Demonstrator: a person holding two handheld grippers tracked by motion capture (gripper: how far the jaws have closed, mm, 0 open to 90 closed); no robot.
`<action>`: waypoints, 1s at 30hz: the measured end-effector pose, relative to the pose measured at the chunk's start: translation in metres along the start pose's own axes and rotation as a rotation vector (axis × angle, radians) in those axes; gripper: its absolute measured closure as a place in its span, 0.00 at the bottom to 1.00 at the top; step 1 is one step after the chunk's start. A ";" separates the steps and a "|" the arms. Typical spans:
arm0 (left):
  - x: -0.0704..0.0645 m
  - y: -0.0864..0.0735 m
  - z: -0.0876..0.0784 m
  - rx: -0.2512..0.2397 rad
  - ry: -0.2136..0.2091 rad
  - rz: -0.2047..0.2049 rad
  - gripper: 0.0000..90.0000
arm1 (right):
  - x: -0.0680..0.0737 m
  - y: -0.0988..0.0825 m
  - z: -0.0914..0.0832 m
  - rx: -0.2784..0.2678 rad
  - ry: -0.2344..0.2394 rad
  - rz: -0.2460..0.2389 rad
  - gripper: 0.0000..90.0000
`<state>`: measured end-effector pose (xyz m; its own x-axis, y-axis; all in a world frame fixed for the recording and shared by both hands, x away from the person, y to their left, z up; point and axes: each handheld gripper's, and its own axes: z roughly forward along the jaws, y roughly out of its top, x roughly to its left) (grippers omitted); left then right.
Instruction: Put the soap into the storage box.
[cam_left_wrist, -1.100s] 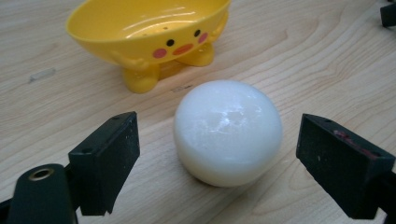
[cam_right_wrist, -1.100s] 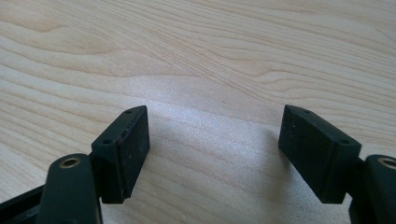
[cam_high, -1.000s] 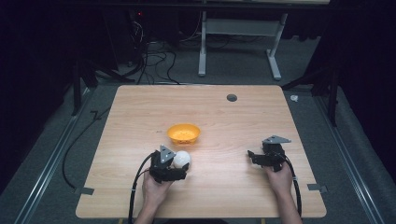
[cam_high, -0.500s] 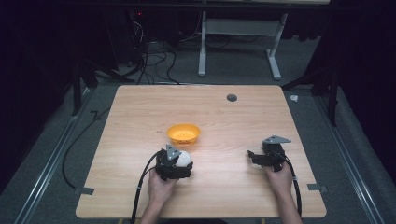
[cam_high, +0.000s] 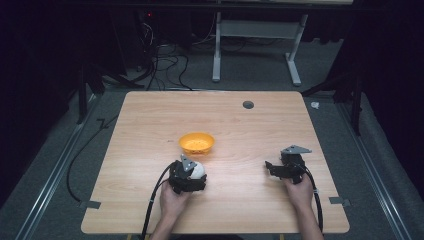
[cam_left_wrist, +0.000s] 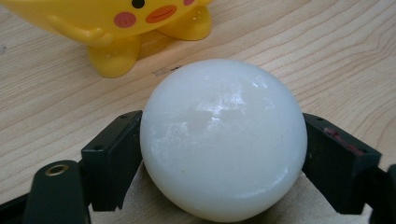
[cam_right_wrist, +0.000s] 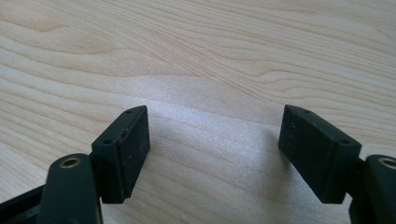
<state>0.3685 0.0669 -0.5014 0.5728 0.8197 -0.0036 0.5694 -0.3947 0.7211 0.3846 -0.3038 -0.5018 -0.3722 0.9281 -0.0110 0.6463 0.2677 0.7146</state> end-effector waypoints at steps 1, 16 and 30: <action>0.000 0.000 0.000 0.001 0.005 0.001 0.23 | 0.000 0.000 0.000 0.000 0.001 0.000 0.28; 0.001 -0.001 0.001 -0.001 -0.005 0.006 0.27 | 0.000 0.000 0.000 -0.001 0.002 0.005 0.28; 0.001 0.001 -0.004 -0.008 -0.016 0.018 0.27 | 0.000 0.000 0.000 -0.001 0.002 0.004 0.28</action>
<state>0.3671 0.0686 -0.4979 0.5925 0.8056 -0.0019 0.5542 -0.4059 0.7267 0.3843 -0.3038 -0.5018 -0.3708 0.9287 -0.0069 0.6472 0.2637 0.7152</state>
